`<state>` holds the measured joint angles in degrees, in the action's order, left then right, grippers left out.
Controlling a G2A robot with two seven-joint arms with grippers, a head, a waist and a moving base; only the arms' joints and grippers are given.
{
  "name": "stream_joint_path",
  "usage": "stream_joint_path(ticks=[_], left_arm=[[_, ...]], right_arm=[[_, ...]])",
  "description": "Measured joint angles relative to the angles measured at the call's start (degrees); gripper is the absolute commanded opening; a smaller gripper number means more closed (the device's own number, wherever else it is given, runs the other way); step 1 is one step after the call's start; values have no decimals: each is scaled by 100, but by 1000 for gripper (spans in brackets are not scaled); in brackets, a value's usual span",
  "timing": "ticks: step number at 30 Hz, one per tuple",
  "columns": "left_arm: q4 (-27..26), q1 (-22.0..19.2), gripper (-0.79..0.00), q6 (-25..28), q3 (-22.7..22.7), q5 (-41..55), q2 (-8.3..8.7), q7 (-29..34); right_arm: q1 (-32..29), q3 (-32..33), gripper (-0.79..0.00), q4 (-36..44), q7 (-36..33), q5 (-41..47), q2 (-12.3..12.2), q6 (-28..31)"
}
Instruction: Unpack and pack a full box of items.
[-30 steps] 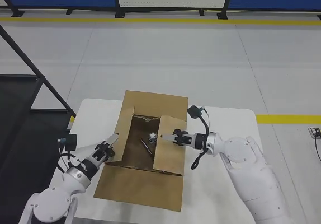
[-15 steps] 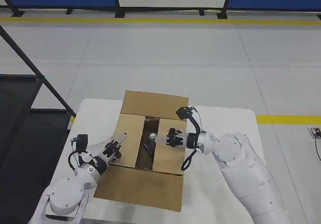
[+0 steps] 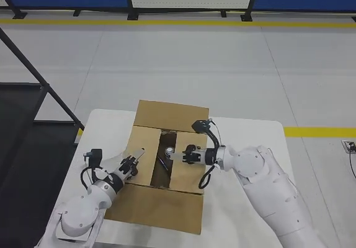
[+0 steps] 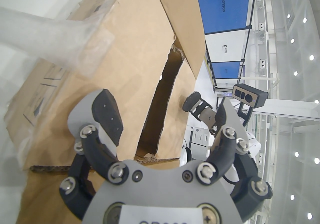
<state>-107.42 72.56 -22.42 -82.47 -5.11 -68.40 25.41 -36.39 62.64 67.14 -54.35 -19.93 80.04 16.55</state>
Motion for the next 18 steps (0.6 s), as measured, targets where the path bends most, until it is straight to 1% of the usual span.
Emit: stream_joint_path(ticks=[4,7,10,12,14,18], left_arm=[[-210,93,0,51,-176,150,8,-63],[-462,253,0,109,-484,344,24,-137],[-684,460,0,186,-912,547,49,-161],[-762,620,0,243,-1249,664,71,-145],[-772,792,0,335,-1578,678,96,-103],[-651,1156,0,581,-2042,459,151,97]], right_arm=[[36,-5,0,22,-14,67,-14,118],[-28,69,0,196,58,84,-50,297],[-165,187,0,500,153,89,-101,475],[-258,259,0,722,155,22,-136,470],[-267,267,0,743,152,5,-141,450],[-261,264,0,727,151,11,-139,450]])
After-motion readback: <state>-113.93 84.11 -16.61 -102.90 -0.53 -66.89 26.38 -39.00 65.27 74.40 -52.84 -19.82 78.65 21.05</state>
